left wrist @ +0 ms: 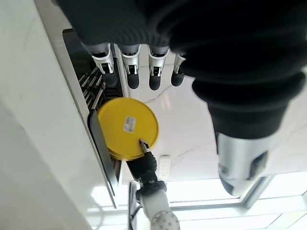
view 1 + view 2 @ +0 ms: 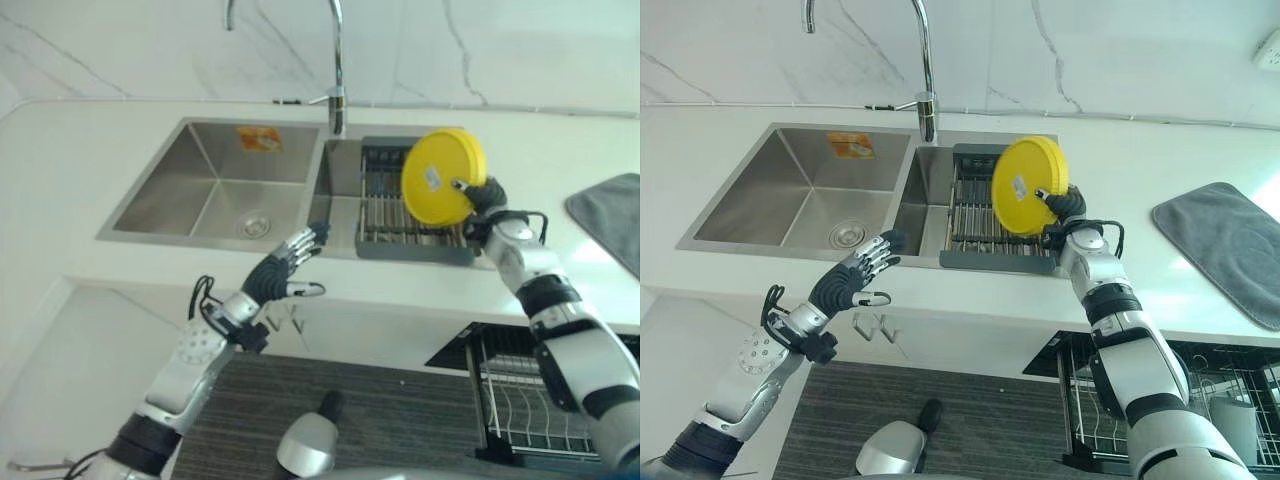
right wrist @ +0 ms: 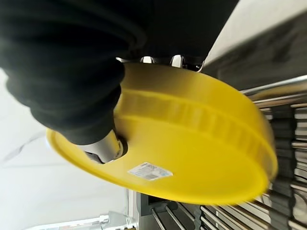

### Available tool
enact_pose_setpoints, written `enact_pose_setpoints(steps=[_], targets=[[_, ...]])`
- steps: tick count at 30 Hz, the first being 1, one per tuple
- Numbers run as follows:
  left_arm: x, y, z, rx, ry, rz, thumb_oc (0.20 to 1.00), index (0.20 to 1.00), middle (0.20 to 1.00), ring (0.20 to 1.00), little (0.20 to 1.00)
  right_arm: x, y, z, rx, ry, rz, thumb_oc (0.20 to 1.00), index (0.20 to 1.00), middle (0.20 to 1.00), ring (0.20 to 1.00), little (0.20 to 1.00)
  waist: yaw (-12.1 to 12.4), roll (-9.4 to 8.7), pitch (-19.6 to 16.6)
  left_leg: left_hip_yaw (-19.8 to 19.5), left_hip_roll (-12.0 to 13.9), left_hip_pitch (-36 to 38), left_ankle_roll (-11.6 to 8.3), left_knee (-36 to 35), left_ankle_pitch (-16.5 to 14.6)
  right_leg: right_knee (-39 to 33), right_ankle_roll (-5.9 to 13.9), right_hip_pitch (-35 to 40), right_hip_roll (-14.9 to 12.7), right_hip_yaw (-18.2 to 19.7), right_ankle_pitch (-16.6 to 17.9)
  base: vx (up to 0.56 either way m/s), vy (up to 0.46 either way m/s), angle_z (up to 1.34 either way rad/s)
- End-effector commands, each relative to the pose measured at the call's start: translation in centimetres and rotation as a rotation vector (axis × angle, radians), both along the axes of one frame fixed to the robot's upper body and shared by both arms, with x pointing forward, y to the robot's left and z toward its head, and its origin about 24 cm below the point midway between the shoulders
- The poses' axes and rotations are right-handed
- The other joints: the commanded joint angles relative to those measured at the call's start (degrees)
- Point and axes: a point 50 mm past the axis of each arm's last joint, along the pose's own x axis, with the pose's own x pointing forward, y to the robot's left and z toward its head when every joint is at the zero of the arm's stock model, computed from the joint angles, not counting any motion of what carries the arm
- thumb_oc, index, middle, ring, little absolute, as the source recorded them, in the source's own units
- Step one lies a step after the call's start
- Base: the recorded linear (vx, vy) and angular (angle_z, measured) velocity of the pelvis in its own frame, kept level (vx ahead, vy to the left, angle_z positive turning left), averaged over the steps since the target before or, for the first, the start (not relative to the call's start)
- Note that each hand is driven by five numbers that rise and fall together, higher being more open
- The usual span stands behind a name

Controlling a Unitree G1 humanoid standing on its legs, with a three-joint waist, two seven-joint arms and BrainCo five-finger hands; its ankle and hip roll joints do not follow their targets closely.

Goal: Place the dishes in the dishwasher.

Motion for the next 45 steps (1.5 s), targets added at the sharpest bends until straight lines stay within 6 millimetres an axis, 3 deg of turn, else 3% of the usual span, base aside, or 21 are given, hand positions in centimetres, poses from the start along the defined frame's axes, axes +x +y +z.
enact_pose_setpoints(steps=[1,5,12,16,19,24,26,27,33,35,36,38,43,45], targets=[[-0.1,-1.4,1.5,-0.069,-0.063,-0.095,1.0,1.0,1.0,1.0,1.0,0.5,-0.9,5.0,-0.138,-0.199,-0.007,0.2,0.2,0.2,0.2,0.2,1.7,1.17,-2.0,0.8,2.9,1.7,-1.4,0.3,-1.7,3.8,1.11,-3.3,-3.7,1.3,6.2,-0.04,0.006,0.0],[-0.3,-2.1,0.6,-0.062,-0.033,-0.124,1.0,1.0,1.0,1.0,1.0,0.3,-0.6,6.2,-0.084,-0.315,0.0,0.2,0.2,0.2,0.2,0.2,1.0,1.24,-1.9,1.6,3.1,1.7,-1.46,0.1,-1.7,3.7,1.04,-3.7,-3.6,1.6,6.4,-0.04,-0.009,0.0],[-0.7,-2.7,-0.5,-0.065,-0.004,-0.123,1.0,1.0,1.0,1.0,1.0,-0.7,2.3,9.1,0.145,-0.565,0.103,0.2,0.2,0.2,0.2,0.2,-0.4,1.01,-2.5,3.4,4.0,2.4,-1.7,0.0,-2.0,3.4,0.71,-4.3,-2.6,2.6,5.9,-0.07,-0.049,-0.04],[-0.7,-3.1,-0.9,-0.063,0.004,-0.114,1.0,1.0,1.0,1.0,1.0,-2.3,4.2,11.4,0.268,-0.751,0.157,0.2,0.2,0.2,0.2,0.2,-2.4,0.55,-3.9,5.1,5.2,3.6,-2.19,0.0,-2.7,2.4,0.34,-4.4,-1.3,4.3,5.2,-0.1,-0.106,-0.21],[-0.6,-3.4,-1.1,-0.075,0.01,-0.102,1.0,1.0,1.0,1.0,1.0,-4.4,5.2,13.6,0.384,-0.905,0.168,0.2,0.2,0.2,0.2,0.2,-4.9,0.0,-5.4,7.2,6.4,5.1,-2.62,0.0,-3.6,2.1,-0.63,-4.8,-0.1,6.7,4.3,-0.11,-0.132,-0.37],[-0.6,-4.3,-1.1,-0.103,0.009,-0.128,1.0,1.0,1.0,1.0,1.0,-7.6,5.4,14.9,0.422,-1.049,0.115,0.2,0.2,0.2,0.2,0.2,-9.6,-0.5,-7.1,11.7,8.2,7.3,-2.78,0.0,-3.9,2.4,-1.68,-5.6,0.8,10.3,3.6,-0.1,-0.111,-0.53],[-0.6,-4.9,-0.8,-0.142,0.004,-0.155,1.0,1.0,1.0,1.0,1.0,-8.3,4.7,14.9,0.451,-1.068,0.093,0.2,0.2,0.2,0.2,0.2,-11.8,-0.66,-7.4,13.7,8.9,8.3,-2.85,0.1,-4.2,2.6,-2.0,-5.9,1.3,12.2,3.3,-0.13,-0.124,-0.82],[-0.6,-5.9,-0.5,-0.243,0.034,-0.242,1.0,1.0,1.0,1.0,1.0,-8.9,3.7,14.5,0.435,-1.07,0.059,0.2,0.2,0.2,0.2,0.2,-14.7,-0.97,-7.9,16.3,9.9,9.5,-3.2,0.7,-4.7,2.9,-2.45,-6.3,2.2,14.8,2.9,-0.12,-0.132,-0.88],[-1.5,-9.7,-1.0,-0.266,0.173,-0.535,1.0,1.0,1.0,1.0,1.0,-9.1,1.6,13.9,0.408,-1.045,0.015,0.2,0.2,0.2,0.2,0.2,-20.5,-1.27,-9.0,21.5,11.7,10.9,-4.0,0.9,-4.5,3.1,-2.59,-7.8,3.4,19.0,3.3,-0.07,-0.067,-0.72],[-1.9,-10.7,-3.1,-0.271,0.331,-0.561,1.0,1.0,1.0,1.0,1.0,-9.1,0.8,13.8,0.4,-1.019,0.02,0.2,0.2,0.2,0.2,0.2,-23.0,-1.25,-9.2,24.2,12.4,11.9,-4.62,0.8,-4.7,2.8,-2.32,-8.1,3.8,20.6,3.6,-0.03,-0.044,-0.5],[-1.9,-10.8,-3.3,-0.272,0.344,-0.556,1.0,1.0,1.0,1.0,1.0,-9.1,0.8,13.8,0.402,-1.017,0.023,0.2,0.2,0.2,0.2,0.2,-23.1,-1.26,-9.3,24.4,12.4,11.8,-4.61,0.7,-4.5,2.8,-2.39,-8.4,3.9,20.8,3.8,-0.03,-0.045,-0.53],[-2.3,-10.7,-6.8,-0.241,0.494,-0.489,1.0,1.0,1.0,1.0,1.0,-9.1,-0.3,13.2,0.383,-0.979,0.034,0.2,0.2,0.2,0.2,0.2,-25.1,-1.28,-9.6,26.4,12.8,12.4,-4.91,0.8,-4.6,2.5,-2.24,-8.7,4.1,22.1,3.9,-0.02,-0.034,-0.7],[-3.4,-8.1,-13.0,-0.142,0.677,-0.241,1.0,1.0,1.0,1.0,1.0,-9.2,-3.2,11.4,0.371,-0.903,0.017,0.2,0.2,0.2,0.2,0.2,-26.9,-1.39,-9.7,28.6,12.9,12.7,-4.79,0.7,-5.1,1.9,-2.29,-9.5,4.1,23.3,4.3,-0.03,-0.024,-0.36],[-4.1,-6.0,-15.4,-0.051,0.726,-0.1,1.0,1.0,1.0,1.0,1.0,-9.4,-4.2,10.2,0.368,-0.855,0.004,0.2,0.2,0.2,0.2,0.2,-27.0,-1.47,-9.6,28.9,12.8,12.6,-4.65,0.7,-5.3,1.8,-2.17,-9.7,4.0,23.4,4.4,-0.02,-0.038,-0.08]])
